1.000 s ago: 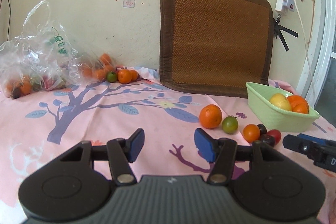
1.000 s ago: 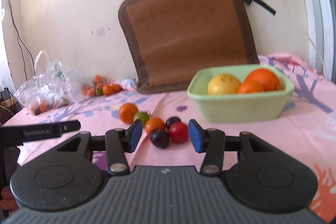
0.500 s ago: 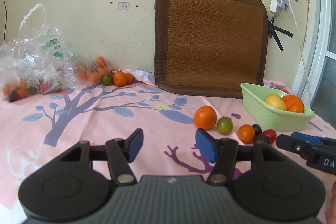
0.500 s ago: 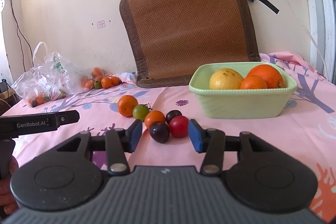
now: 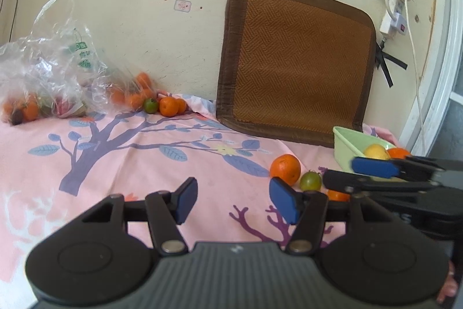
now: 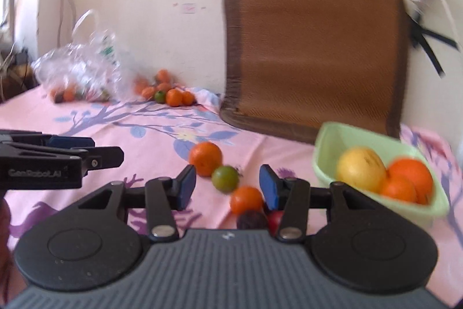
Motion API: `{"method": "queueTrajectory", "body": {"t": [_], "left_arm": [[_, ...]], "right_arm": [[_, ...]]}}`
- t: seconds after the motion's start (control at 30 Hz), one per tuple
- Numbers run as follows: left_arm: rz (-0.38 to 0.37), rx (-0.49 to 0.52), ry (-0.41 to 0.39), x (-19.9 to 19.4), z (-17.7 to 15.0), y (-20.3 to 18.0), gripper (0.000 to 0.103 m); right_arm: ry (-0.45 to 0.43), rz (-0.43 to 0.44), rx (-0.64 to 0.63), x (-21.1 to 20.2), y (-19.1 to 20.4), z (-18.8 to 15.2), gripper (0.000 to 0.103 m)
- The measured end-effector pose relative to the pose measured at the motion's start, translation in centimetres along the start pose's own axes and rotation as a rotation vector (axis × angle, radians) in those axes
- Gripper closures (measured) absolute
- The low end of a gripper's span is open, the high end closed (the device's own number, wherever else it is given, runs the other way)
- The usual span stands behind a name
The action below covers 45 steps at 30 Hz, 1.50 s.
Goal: Organize fruits
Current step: 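Move the right tool toward the small green lime on the tablecloth, then grasp the green lime with the right tool while the left tool grasps the medium orange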
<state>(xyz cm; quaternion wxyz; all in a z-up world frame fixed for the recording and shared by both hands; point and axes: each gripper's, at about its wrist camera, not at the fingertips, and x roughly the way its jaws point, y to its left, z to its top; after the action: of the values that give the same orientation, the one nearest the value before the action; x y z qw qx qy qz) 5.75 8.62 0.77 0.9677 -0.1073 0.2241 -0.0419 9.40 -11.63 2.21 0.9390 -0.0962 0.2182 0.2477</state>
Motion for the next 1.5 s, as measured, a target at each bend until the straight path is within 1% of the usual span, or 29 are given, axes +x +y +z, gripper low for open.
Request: {"method": "queueTrajectory", "body": {"t": [0.07,0.23,0.3,0.37,0.4,0.53,0.63,0.7,0.83,0.93,1.03,1.07,1.13,1.2,1.3,1.37,1.4,1.43,1.5], "left_arm": [[-0.009,-0.028,-0.006,-0.1,0.1,0.5,0.047],[-0.03,-0.092,-0.004,0.1,0.3,1.6,0.047],[-0.036,-0.106,-0.005,0.2,0.3,1.8,0.047],[-0.042,-0.115,-0.007,0.2,0.3,1.9,0.047],[-0.046,-0.122,-0.007,0.2,0.3,2.0,0.047],[-0.061,-0.171,-0.004,0.3,0.4,2.8,0.046],[-0.077,-0.225,0.004,0.4,0.4,3.7,0.046],[-0.09,-0.269,0.011,0.6,0.4,4.5,0.046],[-0.113,-0.351,0.026,1.0,0.3,5.8,0.046],[-0.123,-0.39,0.033,1.2,0.2,6.4,0.046],[-0.124,-0.388,0.033,1.2,0.2,6.4,0.046],[-0.125,-0.378,0.034,1.2,0.2,6.2,0.046],[-0.127,-0.356,0.038,1.2,0.3,5.9,0.046],[-0.14,-0.337,0.05,1.4,0.4,5.5,0.043],[-0.154,-0.311,0.062,1.8,0.8,4.7,0.043],[-0.144,-0.28,0.076,2.5,1.4,3.8,0.043],[-0.15,-0.261,0.09,3.1,1.7,3.3,0.043],[-0.155,-0.242,0.1,3.6,2.0,2.8,0.041],[-0.136,-0.189,0.117,4.5,2.3,1.5,0.041]], "right_arm": [[0.023,0.036,-0.011,1.7,0.2,0.8,0.052],[0.087,0.059,0.023,5.2,-0.3,2.0,0.052],[0.107,0.065,0.048,5.9,-0.5,2.2,0.052],[0.13,0.098,0.07,6.4,-0.7,2.4,0.052],[0.145,0.111,0.072,6.7,-0.7,2.5,0.052],[0.185,0.114,0.047,7.3,0.0,2.3,0.052],[0.18,0.124,0.023,6.7,0.6,2.0,0.051],[0.16,0.136,-0.014,6.0,1.2,1.8,0.051],[0.102,0.158,-0.126,4.1,2.8,1.2,0.051],[0.056,0.161,-0.224,2.8,4.5,0.6,0.05],[0.027,0.183,-0.282,1.9,5.7,-0.1,0.05],[0.027,0.193,-0.292,1.7,6.0,-0.3,0.052],[0.028,0.198,-0.302,1.5,6.2,-0.5,0.052],[0.021,0.185,-0.289,1.2,5.7,-0.4,0.052],[0.011,0.175,-0.239,0.1,4.1,0.2,0.052],[0.007,0.161,-0.213,-0.4,2.9,0.5,0.052],[0.012,0.147,-0.204,-0.5,2.4,0.5,0.052],[0.022,0.125,-0.199,-0.2,1.9,0.6,0.052],[0.053,0.071,-0.179,0.8,1.0,0.7,0.052]]}}
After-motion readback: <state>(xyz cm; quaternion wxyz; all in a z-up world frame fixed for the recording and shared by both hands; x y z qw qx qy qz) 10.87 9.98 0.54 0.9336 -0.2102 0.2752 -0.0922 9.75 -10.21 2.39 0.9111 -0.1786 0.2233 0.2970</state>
